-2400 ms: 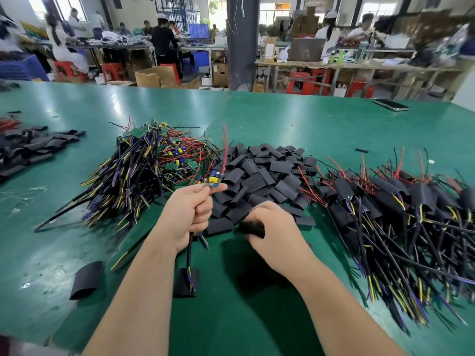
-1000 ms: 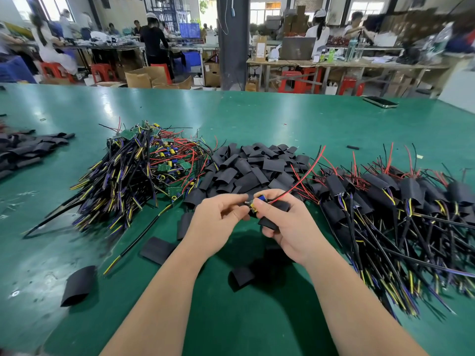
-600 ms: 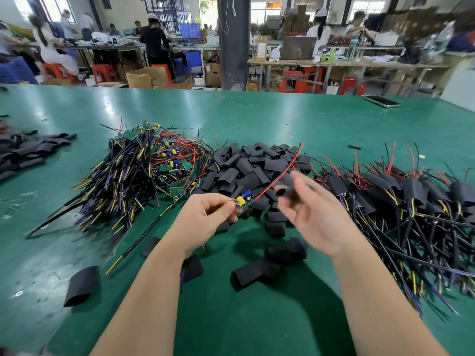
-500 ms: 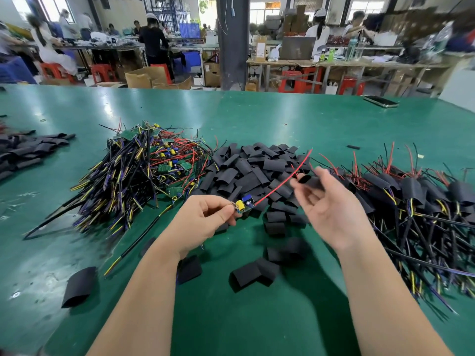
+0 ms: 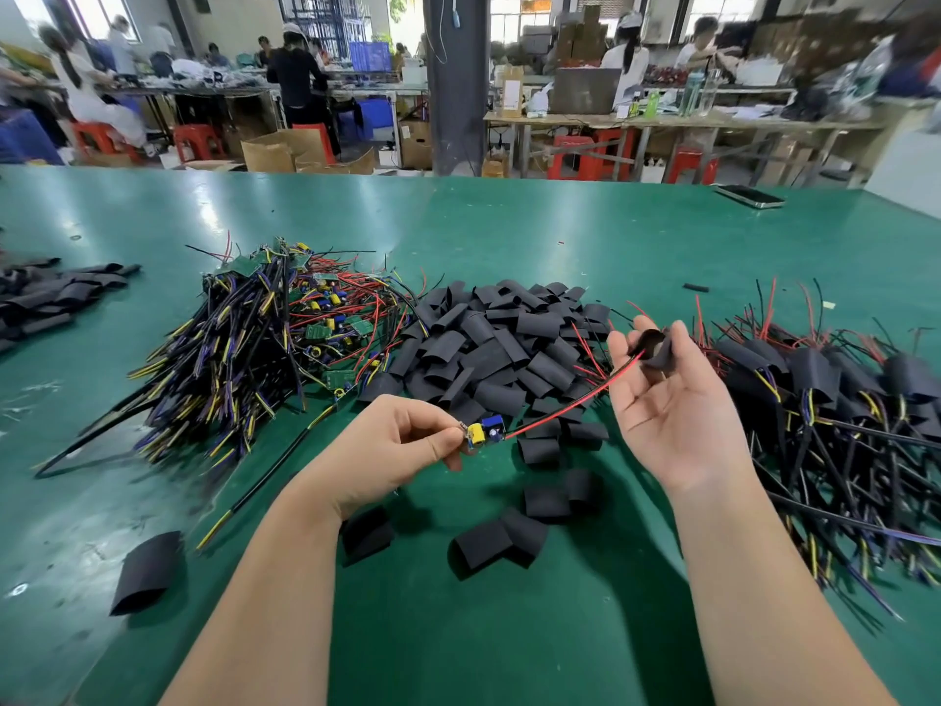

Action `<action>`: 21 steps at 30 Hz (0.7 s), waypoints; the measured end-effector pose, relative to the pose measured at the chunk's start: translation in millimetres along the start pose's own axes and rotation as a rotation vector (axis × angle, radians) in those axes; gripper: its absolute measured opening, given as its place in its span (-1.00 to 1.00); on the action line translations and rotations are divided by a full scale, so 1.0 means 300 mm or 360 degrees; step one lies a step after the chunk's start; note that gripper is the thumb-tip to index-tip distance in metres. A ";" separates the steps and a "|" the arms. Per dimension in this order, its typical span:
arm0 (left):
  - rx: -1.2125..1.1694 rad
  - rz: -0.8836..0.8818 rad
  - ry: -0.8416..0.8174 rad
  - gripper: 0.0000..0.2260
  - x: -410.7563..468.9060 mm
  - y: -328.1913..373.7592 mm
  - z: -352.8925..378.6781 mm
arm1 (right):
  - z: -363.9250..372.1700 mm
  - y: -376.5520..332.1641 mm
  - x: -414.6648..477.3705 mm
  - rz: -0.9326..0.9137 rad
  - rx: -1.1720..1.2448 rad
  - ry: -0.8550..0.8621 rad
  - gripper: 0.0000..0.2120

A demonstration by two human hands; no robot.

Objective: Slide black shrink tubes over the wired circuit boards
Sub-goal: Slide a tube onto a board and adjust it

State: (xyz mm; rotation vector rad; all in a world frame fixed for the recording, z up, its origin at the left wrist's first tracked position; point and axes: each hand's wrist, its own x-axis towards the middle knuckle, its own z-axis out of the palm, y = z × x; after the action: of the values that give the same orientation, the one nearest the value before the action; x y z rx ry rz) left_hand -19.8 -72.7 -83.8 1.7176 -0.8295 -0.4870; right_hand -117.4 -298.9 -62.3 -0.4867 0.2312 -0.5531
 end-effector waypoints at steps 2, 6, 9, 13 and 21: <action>-0.0021 -0.0005 0.0022 -0.71 0.000 -0.003 0.002 | 0.003 -0.001 -0.008 0.0020 -0.0144 -0.0056 -0.79; 0.0052 -0.0037 0.0130 -0.76 0.005 -0.011 0.007 | 0.002 0.012 -0.015 0.0106 -0.0460 -0.0259 -0.86; -0.0017 -0.0041 0.0223 -0.80 0.015 -0.007 0.023 | 0.016 0.060 -0.034 0.0154 -0.0705 -0.0383 -0.89; -0.0069 -0.0012 0.0217 -0.83 0.017 0.006 0.042 | 0.022 0.153 -0.054 0.0215 -0.0748 -0.0460 -0.80; -0.0240 0.0013 0.0198 -0.73 0.010 0.011 0.030 | 0.015 0.162 -0.050 -0.0091 -0.0915 -0.0476 -0.71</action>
State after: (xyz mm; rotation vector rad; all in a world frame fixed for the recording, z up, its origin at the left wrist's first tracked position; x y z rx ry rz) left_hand -25.0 -81.4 -83.0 1.5880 -0.6930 -0.4221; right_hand -106.7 -252.8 -81.6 -1.1272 0.0857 -0.4574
